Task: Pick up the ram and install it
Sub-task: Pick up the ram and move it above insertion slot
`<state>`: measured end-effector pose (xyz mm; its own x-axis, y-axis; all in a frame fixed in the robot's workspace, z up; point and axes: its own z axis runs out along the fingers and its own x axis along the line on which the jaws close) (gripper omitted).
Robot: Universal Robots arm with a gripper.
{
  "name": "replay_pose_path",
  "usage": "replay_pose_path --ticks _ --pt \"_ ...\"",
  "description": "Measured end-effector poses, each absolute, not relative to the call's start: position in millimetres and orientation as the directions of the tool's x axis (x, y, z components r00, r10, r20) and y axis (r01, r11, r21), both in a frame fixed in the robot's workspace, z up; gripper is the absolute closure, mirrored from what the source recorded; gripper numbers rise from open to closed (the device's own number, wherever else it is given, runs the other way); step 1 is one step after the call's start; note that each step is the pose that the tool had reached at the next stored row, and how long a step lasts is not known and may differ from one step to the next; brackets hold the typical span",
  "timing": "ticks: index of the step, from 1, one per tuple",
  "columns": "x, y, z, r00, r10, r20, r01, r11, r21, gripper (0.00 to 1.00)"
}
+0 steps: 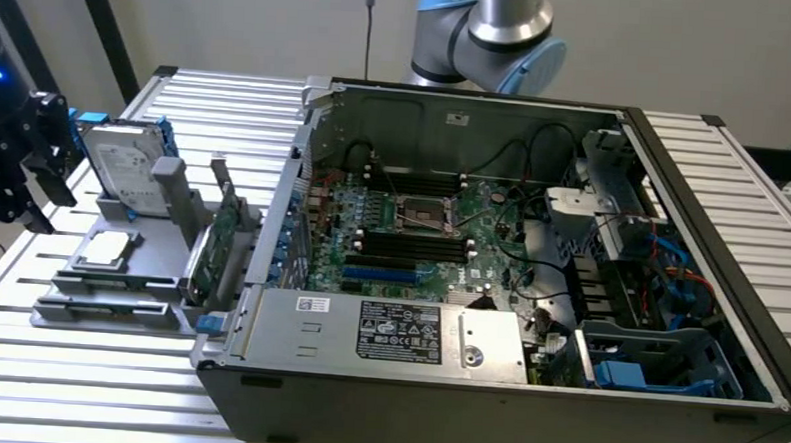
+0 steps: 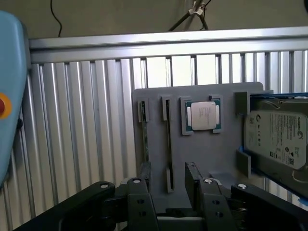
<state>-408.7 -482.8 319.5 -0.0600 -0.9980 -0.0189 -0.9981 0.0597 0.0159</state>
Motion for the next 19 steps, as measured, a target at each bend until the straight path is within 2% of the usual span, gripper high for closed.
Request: replay_pose_path --ticks 19 --pt "-408 -508 286 -0.021 -1.000 -0.019 -1.000 0.021 0.016 0.58"
